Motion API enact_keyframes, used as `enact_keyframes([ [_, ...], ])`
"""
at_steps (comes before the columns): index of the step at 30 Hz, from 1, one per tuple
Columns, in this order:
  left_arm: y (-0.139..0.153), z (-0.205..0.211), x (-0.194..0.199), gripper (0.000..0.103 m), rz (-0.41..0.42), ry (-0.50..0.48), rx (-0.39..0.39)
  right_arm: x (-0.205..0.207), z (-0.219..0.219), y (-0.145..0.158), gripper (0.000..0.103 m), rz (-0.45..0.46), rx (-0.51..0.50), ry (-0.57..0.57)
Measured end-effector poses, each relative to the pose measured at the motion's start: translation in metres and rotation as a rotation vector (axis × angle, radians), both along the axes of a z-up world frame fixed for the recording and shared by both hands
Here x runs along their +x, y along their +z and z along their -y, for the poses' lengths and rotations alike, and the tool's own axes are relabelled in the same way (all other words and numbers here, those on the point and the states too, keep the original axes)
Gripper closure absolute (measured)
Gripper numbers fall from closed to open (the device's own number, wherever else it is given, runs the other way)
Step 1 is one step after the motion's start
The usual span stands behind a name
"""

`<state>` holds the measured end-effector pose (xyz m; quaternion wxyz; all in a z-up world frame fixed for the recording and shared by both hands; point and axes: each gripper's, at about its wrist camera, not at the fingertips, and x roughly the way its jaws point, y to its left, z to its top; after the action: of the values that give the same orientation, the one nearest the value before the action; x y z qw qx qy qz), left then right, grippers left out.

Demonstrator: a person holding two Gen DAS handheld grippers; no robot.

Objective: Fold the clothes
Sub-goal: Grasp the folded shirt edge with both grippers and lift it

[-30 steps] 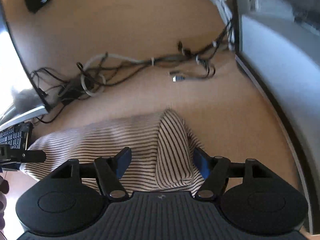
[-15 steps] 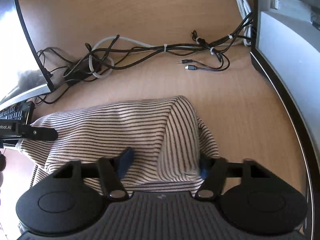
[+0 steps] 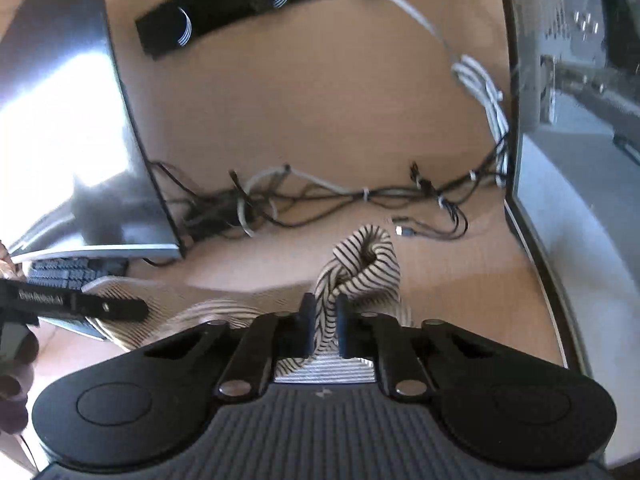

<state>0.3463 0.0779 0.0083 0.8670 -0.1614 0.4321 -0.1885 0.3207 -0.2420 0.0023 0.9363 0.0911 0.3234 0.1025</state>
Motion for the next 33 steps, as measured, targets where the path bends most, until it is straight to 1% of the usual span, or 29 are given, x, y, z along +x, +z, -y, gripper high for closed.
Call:
enact_keyframes([
  [2, 0.003, 0.001, -0.008, 0.062, 0.011, -0.014, 0.001, -0.008, -0.003, 0.009, 0.096, 0.022, -0.005, 0.024],
  [4, 0.001, 0.001, -0.014, 0.062, 0.013, -0.014, 0.016, -0.014, -0.007, 0.011, 0.096, 0.023, -0.016, 0.039],
  [5, -0.002, 0.001, -0.016, 0.062, 0.011, -0.009, 0.029, -0.017, -0.007, 0.008, 0.096, 0.009, -0.016, 0.039],
  [7, -0.011, -0.013, -0.024, 0.062, -0.016, 0.012, 0.048, -0.022, -0.007, 0.0, 0.096, -0.019, -0.015, 0.037],
  [9, -0.021, -0.024, -0.028, 0.063, -0.055, 0.042, 0.06, -0.025, -0.002, -0.012, 0.096, -0.067, -0.003, 0.005],
  [10, -0.024, -0.029, -0.03, 0.061, -0.069, 0.056, 0.065, -0.027, 0.001, -0.018, 0.096, -0.091, 0.003, -0.015],
  [11, -0.024, -0.033, -0.031, 0.057, -0.068, 0.067, 0.053, -0.029, 0.006, -0.023, 0.095, -0.109, 0.007, -0.04],
  [13, -0.023, -0.041, -0.033, 0.051, -0.065, 0.088, 0.028, -0.029, 0.018, -0.03, 0.087, -0.141, 0.033, -0.091],
  [15, -0.019, -0.044, -0.032, 0.043, -0.052, 0.093, -0.022, -0.027, 0.03, -0.036, 0.062, -0.162, 0.083, -0.132],
  [17, -0.018, -0.044, -0.027, 0.03, -0.062, 0.098, -0.078, -0.025, 0.04, -0.041, 0.054, -0.178, 0.136, -0.155],
  [19, -0.021, -0.041, -0.02, 0.025, -0.082, 0.104, -0.121, -0.02, 0.044, -0.047, 0.051, -0.191, 0.184, -0.16],
  [22, -0.031, -0.029, -0.01, 0.021, -0.119, 0.1, -0.072, -0.008, 0.038, -0.057, 0.043, -0.188, 0.209, -0.156],
  [23, -0.037, -0.026, -0.008, 0.021, -0.136, 0.094, -0.065, -0.004, 0.035, -0.06, 0.039, -0.186, 0.216, -0.152],
  [24, -0.043, -0.024, -0.007, 0.022, -0.152, 0.088, -0.058, 0.003, 0.032, -0.063, 0.039, -0.192, 0.219, -0.144],
  [25, -0.048, -0.019, -0.004, 0.028, -0.163, 0.08, -0.061, 0.011, 0.027, -0.067, 0.039, -0.199, 0.215, -0.139],
  [26, -0.054, -0.014, 0.0, 0.047, -0.173, 0.073, -0.065, 0.016, 0.022, -0.068, 0.048, -0.204, 0.2, -0.129],
  [27, -0.056, -0.01, 0.002, 0.058, -0.165, 0.063, -0.052, 0.021, 0.017, -0.069, 0.062, -0.206, 0.18, -0.118],
  [28, -0.058, -0.005, 0.004, 0.064, -0.157, 0.054, -0.039, 0.022, 0.01, -0.064, 0.066, -0.19, 0.142, -0.106],
  [29, -0.057, -0.003, 0.006, 0.068, -0.136, 0.045, -0.028, 0.023, 0.004, -0.059, 0.07, -0.175, 0.103, -0.093],
  [30, -0.052, -0.004, 0.005, 0.07, -0.117, 0.042, -0.029, 0.024, -0.001, -0.054, 0.072, -0.16, 0.072, -0.081],
  [31, -0.046, -0.004, 0.004, 0.073, -0.099, 0.04, -0.029, 0.021, -0.002, -0.047, 0.074, -0.146, 0.08, -0.069],
  [33, -0.031, -0.009, -0.005, 0.074, -0.066, 0.037, -0.047, 0.01, 0.0, -0.029, 0.076, -0.12, 0.115, -0.046],
])
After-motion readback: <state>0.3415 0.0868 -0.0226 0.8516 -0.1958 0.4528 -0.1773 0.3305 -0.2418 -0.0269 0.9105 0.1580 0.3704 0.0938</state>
